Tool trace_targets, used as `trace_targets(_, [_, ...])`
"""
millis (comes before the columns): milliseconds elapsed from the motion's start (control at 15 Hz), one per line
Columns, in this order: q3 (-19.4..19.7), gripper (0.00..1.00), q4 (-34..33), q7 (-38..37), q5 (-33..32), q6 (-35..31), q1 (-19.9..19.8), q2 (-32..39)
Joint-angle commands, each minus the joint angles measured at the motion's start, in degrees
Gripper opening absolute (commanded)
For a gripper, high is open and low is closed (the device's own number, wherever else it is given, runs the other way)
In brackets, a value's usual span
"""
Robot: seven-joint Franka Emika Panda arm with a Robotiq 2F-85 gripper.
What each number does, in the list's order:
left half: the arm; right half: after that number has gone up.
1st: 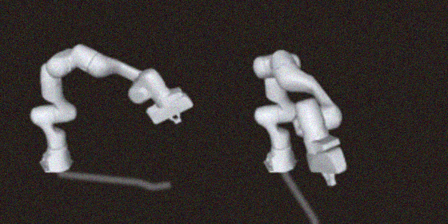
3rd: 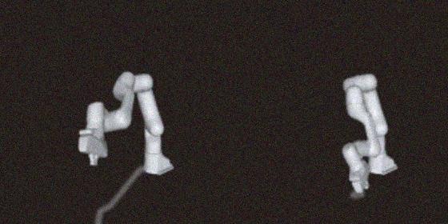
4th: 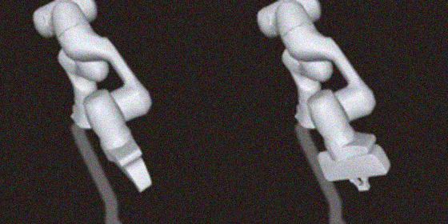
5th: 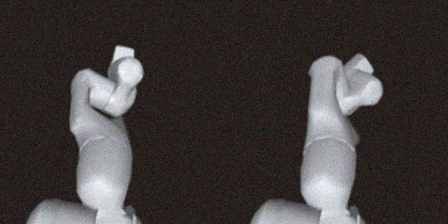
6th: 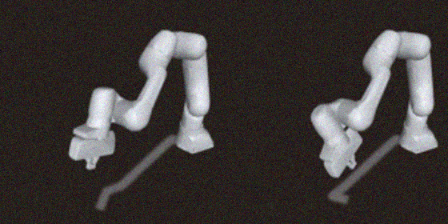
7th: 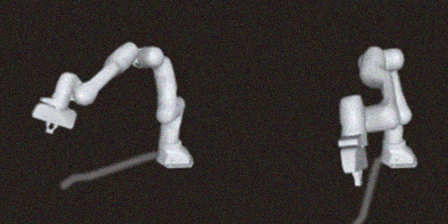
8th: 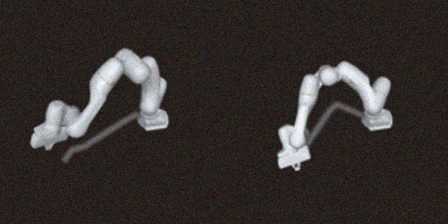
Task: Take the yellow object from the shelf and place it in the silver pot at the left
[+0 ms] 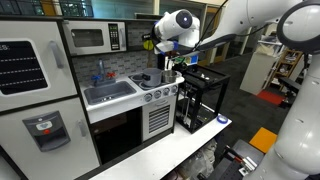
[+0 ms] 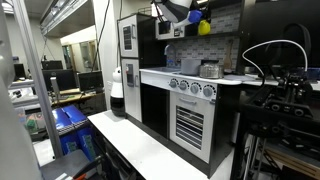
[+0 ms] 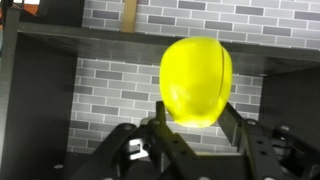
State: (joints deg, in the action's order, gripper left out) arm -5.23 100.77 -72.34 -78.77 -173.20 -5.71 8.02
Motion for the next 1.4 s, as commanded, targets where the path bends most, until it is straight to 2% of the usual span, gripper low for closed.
trace_targets(0, [-0.9,0.31,3.9,4.3,3.7,0.0,-0.1,-3.1])
trace_targets(600, [-1.9,0.31,7.3,8.1,8.6,0.5,0.1,-6.1])
trace_targets(733, [-2.3,0.31,9.7,11.8,13.3,0.7,0.0,-6.6])
trace_targets(800, [-2.8,0.31,11.8,15.9,18.4,0.9,-0.1,-7.0])
trace_targets(867, [-0.5,0.31,13.9,20.4,24.3,1.4,2.8,-7.2])
trace_targets(1067, [-1.3,0.31,19.3,31.4,39.3,3.2,5.1,-6.9])
trace_targets(1333, [-1.9,0.31,20.2,46.9,59.5,11.7,8.4,-8.1])
